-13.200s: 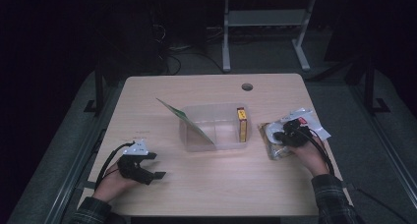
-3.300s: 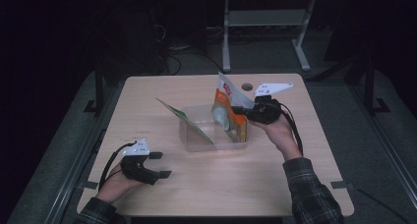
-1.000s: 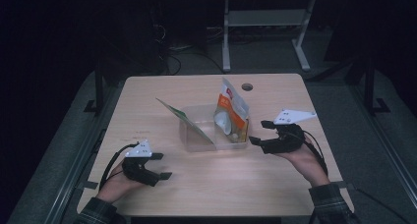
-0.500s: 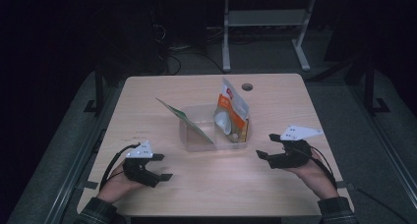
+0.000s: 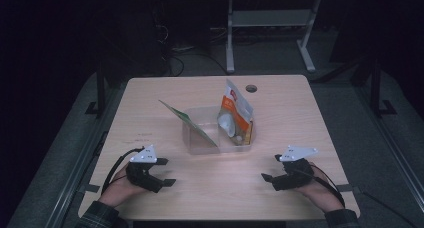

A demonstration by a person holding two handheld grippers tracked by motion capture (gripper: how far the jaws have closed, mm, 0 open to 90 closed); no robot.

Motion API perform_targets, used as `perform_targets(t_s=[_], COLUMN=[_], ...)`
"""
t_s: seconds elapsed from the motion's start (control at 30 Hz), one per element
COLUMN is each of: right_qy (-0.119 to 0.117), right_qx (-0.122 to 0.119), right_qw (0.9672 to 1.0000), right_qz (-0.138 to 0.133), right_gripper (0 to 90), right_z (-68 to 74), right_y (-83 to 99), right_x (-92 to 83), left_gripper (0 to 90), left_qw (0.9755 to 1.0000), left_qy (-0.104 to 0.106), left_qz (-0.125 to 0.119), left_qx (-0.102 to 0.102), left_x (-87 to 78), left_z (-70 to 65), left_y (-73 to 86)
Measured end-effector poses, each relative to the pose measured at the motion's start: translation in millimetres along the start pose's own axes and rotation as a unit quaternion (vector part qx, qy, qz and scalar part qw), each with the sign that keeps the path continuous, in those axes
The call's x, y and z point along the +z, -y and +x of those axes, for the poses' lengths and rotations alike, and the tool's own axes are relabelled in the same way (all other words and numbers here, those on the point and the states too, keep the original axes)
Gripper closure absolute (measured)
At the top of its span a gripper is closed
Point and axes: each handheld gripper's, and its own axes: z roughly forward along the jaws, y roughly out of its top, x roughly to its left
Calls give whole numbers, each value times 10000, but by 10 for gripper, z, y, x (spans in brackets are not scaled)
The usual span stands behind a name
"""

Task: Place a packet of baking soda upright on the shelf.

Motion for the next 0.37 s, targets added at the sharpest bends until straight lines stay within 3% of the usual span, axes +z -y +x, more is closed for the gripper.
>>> perform_targets(t_s=[0.1, 0.37], right_qy=[-21, 7], right_qx=[-109, -49], right_qw=[9998, 9999], right_qz=[160, 113], right_gripper=[156, 144], right_z=[17, 12], right_y=[3, 9], right_x=[38, 56], left_gripper=[186, 184], left_qw=[10000, 9999], left_qy=[8, 23], left_qz=[31, 85], left_qx=[16, 106], left_x=[9, 29], left_z=[-1, -4], left_y=[1, -2])
